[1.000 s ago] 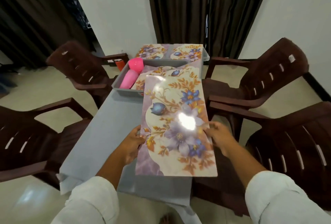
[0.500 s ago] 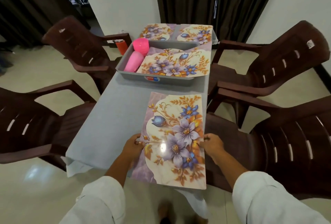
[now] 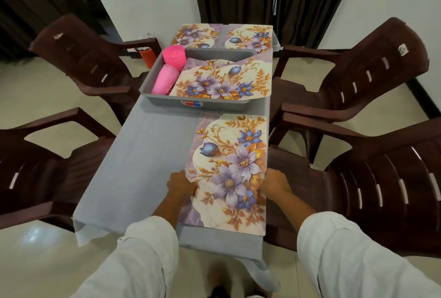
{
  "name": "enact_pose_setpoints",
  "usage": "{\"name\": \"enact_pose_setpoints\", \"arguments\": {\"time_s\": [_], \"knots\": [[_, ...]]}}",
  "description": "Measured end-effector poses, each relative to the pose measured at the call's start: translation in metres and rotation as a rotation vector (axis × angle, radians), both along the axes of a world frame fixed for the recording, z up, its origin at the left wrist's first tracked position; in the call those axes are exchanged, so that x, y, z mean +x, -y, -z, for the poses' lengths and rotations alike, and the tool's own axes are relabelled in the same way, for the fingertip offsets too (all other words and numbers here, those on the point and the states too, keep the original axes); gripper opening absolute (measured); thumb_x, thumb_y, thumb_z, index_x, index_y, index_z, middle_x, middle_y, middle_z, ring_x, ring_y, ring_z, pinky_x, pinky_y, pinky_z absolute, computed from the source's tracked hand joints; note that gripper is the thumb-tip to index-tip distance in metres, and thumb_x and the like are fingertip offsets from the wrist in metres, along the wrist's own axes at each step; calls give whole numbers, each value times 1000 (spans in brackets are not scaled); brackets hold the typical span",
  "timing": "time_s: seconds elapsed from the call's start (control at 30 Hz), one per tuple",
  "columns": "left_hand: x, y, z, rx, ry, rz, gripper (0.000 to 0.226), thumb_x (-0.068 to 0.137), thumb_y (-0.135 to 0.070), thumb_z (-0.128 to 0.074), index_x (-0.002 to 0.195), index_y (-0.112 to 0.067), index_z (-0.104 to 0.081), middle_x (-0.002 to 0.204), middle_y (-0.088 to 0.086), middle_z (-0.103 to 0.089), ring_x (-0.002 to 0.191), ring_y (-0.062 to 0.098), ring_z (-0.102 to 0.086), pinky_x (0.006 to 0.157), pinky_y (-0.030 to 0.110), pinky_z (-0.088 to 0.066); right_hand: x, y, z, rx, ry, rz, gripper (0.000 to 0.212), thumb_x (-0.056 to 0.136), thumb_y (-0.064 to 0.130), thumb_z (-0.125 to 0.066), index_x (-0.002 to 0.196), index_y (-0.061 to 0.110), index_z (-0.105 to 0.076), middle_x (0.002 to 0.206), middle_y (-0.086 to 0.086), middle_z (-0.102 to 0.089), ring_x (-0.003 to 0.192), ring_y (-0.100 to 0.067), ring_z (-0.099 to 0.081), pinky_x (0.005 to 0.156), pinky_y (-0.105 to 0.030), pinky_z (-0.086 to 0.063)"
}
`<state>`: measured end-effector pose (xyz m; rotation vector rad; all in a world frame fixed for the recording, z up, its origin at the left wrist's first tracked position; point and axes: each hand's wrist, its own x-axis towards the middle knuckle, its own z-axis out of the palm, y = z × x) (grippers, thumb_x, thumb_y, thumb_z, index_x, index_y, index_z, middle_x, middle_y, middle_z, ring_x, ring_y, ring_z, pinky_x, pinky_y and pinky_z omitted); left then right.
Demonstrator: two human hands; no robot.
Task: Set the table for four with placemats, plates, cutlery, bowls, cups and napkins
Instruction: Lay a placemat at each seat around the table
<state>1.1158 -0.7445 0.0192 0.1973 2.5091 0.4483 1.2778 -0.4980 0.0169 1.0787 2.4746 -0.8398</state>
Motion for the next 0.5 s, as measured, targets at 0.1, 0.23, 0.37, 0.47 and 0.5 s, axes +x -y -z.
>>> {"name": "enact_pose_setpoints", "arguments": {"time_s": [0.1, 0.23, 0.37, 0.47, 0.5], "knots": [[-3, -5, -2, -92, -3, 17, 66, 84, -64, -64, 130, -18, -60, 130, 13, -62, 119, 33, -59, 103, 43, -49, -5, -5, -2, -2, 35, -39, 32, 94, 35, -63, 118, 14, -65, 118, -9, -67, 105, -29, -65, 82, -33, -54], [-11, -19, -22, -28, -100, -64, 76, 91, -51, -68, 147, -7, -41, 150, 19, -43, 138, 36, -43, 111, 43, -37, -31, -17, -24, 25, -93, -5, 42, 92, 44, -52, 122, 16, -64, 122, -11, -65, 109, -31, -62, 82, -31, -47], [-39, -51, -52, 180, -280, 26, 67, 94, -39, -68, 149, -10, -41, 154, 15, -41, 140, 33, -38, 113, 44, -35, -85, -41, -64, 24, -229, 150, 41, 97, 36, -63, 124, 5, -63, 123, -16, -63, 112, -34, -62, 82, -35, -51], [-71, -85, -70, 317, -326, 119, 61, 95, -36, -68, 146, -11, -46, 151, 13, -45, 138, 32, -40, 111, 41, -37, -130, -63, -89, 21, -334, 248, 53, 98, 42, -62, 132, 2, -58, 132, -20, -61, 121, -37, -58, 94, -40, -50], [-83, -95, -72, 366, -318, 142, 59, 95, -34, -68, 144, -10, -48, 149, 14, -46, 137, 32, -41, 111, 41, -36, -144, -69, -94, 7, -360, 294, 55, 98, 42, -62, 134, 1, -55, 135, -20, -60, 124, -38, -57, 96, -41, -49]]}}
